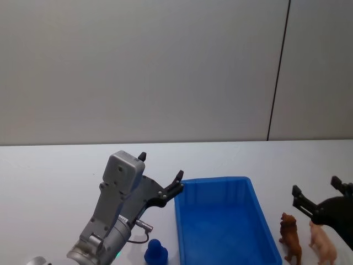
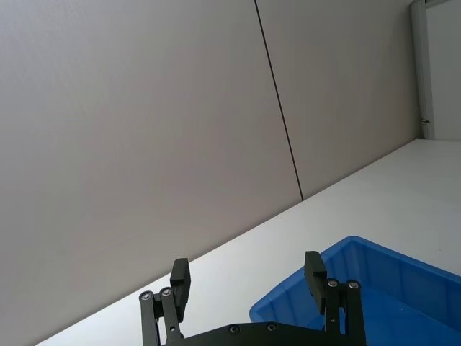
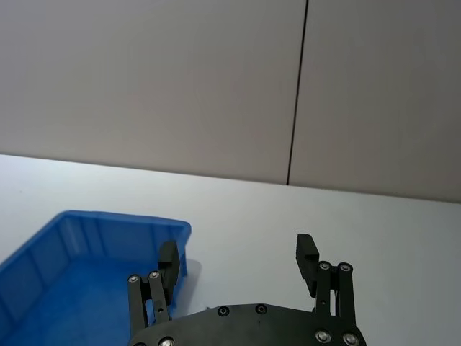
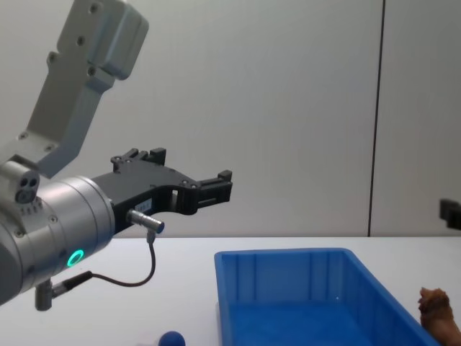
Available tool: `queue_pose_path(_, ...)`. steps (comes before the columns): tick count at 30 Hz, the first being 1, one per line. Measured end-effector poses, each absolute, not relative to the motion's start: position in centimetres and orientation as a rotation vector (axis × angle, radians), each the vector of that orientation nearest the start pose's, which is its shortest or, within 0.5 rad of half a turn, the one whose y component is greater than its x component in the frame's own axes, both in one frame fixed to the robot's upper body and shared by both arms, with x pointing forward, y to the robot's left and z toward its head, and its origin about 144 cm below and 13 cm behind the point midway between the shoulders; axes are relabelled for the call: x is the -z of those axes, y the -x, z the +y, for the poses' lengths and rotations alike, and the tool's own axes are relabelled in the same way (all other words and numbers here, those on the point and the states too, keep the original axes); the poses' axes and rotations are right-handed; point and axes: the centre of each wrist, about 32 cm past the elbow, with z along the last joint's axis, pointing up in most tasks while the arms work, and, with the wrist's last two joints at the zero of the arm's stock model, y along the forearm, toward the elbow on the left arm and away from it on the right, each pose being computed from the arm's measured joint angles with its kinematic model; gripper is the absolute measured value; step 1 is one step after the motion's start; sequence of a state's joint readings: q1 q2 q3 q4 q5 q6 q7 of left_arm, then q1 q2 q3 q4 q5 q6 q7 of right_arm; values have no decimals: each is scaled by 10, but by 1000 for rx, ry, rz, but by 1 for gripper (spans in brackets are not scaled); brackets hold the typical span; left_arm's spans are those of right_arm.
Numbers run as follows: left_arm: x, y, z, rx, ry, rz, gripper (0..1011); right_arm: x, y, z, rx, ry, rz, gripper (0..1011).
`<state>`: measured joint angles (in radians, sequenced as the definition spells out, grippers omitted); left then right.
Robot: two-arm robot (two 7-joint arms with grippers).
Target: Pick up the two dolls from the table and place them into the box.
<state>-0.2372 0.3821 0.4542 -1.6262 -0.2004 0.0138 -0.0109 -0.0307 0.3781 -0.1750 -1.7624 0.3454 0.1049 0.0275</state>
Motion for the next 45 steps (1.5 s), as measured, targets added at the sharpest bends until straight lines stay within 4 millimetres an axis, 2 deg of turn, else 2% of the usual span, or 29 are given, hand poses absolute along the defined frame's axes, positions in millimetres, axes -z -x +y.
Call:
queue_pose_path(11, -1204, -492, 198, -1124, -61, -268, 1001, -1182, -438, -274, 1364, 111, 49, 1001)
queue_pose_path(21, -1204, -492, 198, -1124, -61, -268, 1001, -1169, -432, -279, 1389, 184, 100, 1001)
queue_pose_path(45, -1204, -492, 198, -1124, -61, -268, 1001, -1134, -424, -276, 1387, 277, 169, 982)
